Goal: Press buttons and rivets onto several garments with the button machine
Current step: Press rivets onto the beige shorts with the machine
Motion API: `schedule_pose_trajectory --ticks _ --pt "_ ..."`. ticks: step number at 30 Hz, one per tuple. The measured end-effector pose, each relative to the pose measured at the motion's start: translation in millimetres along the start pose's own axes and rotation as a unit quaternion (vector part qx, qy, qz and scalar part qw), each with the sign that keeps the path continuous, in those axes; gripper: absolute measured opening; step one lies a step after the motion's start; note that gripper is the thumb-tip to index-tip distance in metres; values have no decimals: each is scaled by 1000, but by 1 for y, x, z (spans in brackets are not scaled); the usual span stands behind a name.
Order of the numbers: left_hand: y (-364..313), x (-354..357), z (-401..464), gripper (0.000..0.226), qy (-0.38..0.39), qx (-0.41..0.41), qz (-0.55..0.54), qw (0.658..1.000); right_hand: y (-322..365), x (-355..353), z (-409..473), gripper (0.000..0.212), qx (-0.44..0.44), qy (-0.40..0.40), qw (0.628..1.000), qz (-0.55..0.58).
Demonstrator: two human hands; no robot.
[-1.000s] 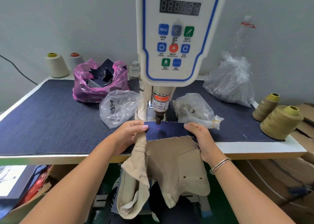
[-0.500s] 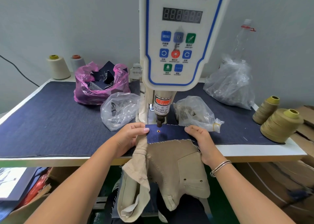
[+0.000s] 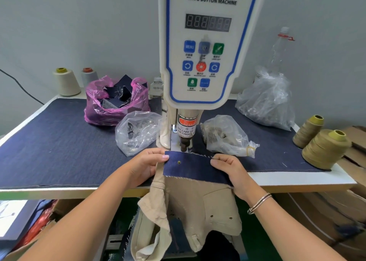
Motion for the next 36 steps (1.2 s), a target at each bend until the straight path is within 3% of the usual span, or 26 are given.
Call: schedule_pose_trajectory --ticks 2,5,6,8,10,11,13,16,19,22,29,36 --pt "-1 -2 -5 50 -7 -6 -10 1000 4 1 -5 25 -9 44 995 -88" --pt "-11 -4 -17 25 -18 17 -70 997 14 1 -9 16 -44 74 969 -233" --pt "-17 -5 -21 21 -30 38 -91 995 20 -3 -8 12 -73 40 962 -260" --pt "-30 -12 -27 17 -61 102 -127 985 33 -21 -6 11 -138 -113 928 -326" --pt "-42 -22 -28 19 -123 145 -151 970 45 -46 1 13 -132 -267 858 -418" --pt "-45 -27 -26 19 -156 158 -139 965 48 -56 7 15 -97 -299 819 -480" --pt "-47 -39 -22 15 -230 198 -15 953 49 -66 22 17 -20 -278 744 -607" --pt "-34 -50 -18 16 -296 230 220 901 43 -59 44 25 10 -202 657 -727" --pt "-18 -55 -22 21 -331 222 351 847 35 -48 66 27 24 -160 612 -774" --pt "-15 -54 -18 21 -335 204 405 825 33 -44 80 27 55 -140 561 -814" --pt "-10 -58 -11 26 -360 166 479 783 26 -34 94 27 33 -139 503 -852" --pt "-9 -59 -8 34 -372 145 519 756 20 -28 103 19 16 -134 482 -866"
Point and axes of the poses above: each hand's wrist, its own z-axis towards the middle knuckle, its own x-axis out of the palm, y = z × x, the point moved 2 cm from there along z, towards the middle knuckle, and after that the axes turned 10 degrees about -z, right-handed, at the moved point
